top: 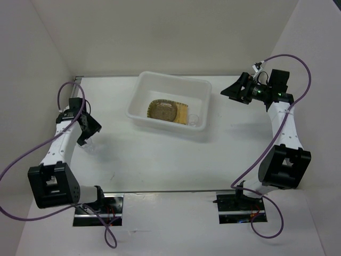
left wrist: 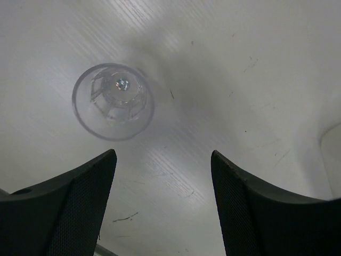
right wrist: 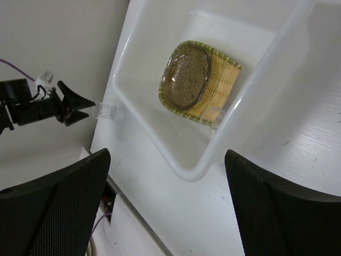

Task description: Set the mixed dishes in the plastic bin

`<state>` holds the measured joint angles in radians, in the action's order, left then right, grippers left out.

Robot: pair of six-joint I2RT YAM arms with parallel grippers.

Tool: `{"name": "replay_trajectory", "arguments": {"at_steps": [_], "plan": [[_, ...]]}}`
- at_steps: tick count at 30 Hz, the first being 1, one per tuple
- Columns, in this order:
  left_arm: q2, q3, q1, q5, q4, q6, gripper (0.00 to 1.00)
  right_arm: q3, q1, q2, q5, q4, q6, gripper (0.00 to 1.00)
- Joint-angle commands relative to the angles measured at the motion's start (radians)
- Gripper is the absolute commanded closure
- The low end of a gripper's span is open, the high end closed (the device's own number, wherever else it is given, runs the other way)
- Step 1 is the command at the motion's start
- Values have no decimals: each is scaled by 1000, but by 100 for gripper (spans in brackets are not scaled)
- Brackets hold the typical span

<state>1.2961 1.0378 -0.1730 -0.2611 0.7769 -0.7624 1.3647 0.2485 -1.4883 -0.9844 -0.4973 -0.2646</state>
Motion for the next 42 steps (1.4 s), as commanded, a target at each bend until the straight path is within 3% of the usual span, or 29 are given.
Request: {"name": "replay_trajectory", "arguments": {"at_steps": [1, 7, 14, 19, 22, 24, 25, 31, 36, 42], "plan": [[93, 4, -11, 40, -86, 52, 21, 13, -6, 17, -11, 42, 1, 8], [219, 4, -20, 65, -139, 84, 21, 22, -6, 17, -11, 32, 10, 8], [264, 33, -29, 25, -148, 117, 28, 31, 3, 17, -11, 22, 21, 8], [293, 33, -29, 34, -148, 126, 68, 31, 3, 17, -11, 22, 21, 8], [304, 22, -29, 43, -157, 135, 77, 31, 3, 17, -11, 22, 30, 8], [315, 22, -29, 54, -157, 146, 97, 31, 3, 17, -11, 22, 30, 8], [315, 33, -29, 54, -157, 158, 100, 31, 3, 17, -11, 22, 30, 8], [296, 197, 10, 79, -85, 158, 100, 31, 3, 8, -11, 22, 30, 8], [284, 482, 50, 132, -41, 135, 100, 22, 3, 8, -11, 22, 30, 8], [330, 682, 144, 293, -145, 124, 100, 11, 3, 17, -2, 22, 30, 8]]}}
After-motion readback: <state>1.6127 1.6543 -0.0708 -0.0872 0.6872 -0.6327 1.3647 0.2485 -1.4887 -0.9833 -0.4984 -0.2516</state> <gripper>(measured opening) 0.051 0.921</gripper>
